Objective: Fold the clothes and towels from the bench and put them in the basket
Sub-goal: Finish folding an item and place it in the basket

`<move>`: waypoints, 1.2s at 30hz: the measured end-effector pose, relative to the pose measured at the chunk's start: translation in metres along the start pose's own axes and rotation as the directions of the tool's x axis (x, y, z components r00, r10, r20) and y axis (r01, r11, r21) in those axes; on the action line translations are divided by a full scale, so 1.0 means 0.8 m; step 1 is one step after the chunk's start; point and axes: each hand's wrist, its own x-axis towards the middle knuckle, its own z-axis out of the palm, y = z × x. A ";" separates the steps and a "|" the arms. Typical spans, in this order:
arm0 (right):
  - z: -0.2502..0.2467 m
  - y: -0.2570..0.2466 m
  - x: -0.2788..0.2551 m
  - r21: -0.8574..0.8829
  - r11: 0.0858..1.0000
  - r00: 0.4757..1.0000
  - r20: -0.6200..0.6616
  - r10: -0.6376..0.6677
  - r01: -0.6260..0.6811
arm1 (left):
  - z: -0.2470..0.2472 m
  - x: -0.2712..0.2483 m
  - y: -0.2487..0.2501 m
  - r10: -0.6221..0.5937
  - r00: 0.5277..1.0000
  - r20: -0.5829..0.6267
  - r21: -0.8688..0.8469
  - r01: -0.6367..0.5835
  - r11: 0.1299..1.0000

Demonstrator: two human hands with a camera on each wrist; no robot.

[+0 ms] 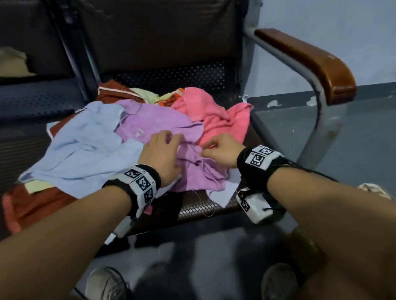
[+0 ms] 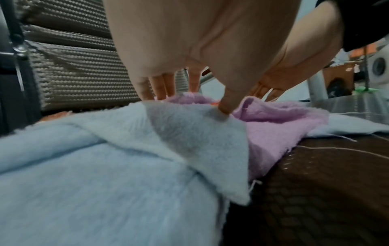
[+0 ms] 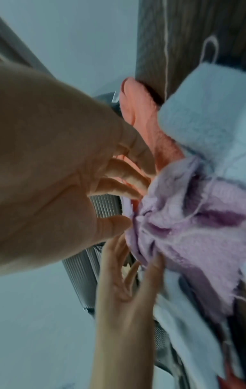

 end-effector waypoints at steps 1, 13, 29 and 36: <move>0.004 -0.002 0.004 -0.012 1.000 1.000 -0.016 -0.006 0.006 | 0.000 0.001 -0.004 -0.027 0.999 -0.031 -0.002 0.027 1.000; 0.022 -0.050 0.008 0.650 0.755 0.995 0.034 0.090 -0.090 | -0.041 0.002 0.021 -0.069 0.991 -0.116 -0.701 -0.033 0.713; -0.067 -0.036 -0.031 0.448 0.853 0.940 -0.314 -0.131 0.268 | -0.072 0.025 0.014 -0.067 0.963 -0.260 -0.517 -0.081 0.852; -0.082 0.008 -0.048 -0.111 0.991 0.995 -0.049 -0.085 0.079 | -0.114 0.045 0.026 -0.413 0.834 -0.365 -0.894 -0.190 0.406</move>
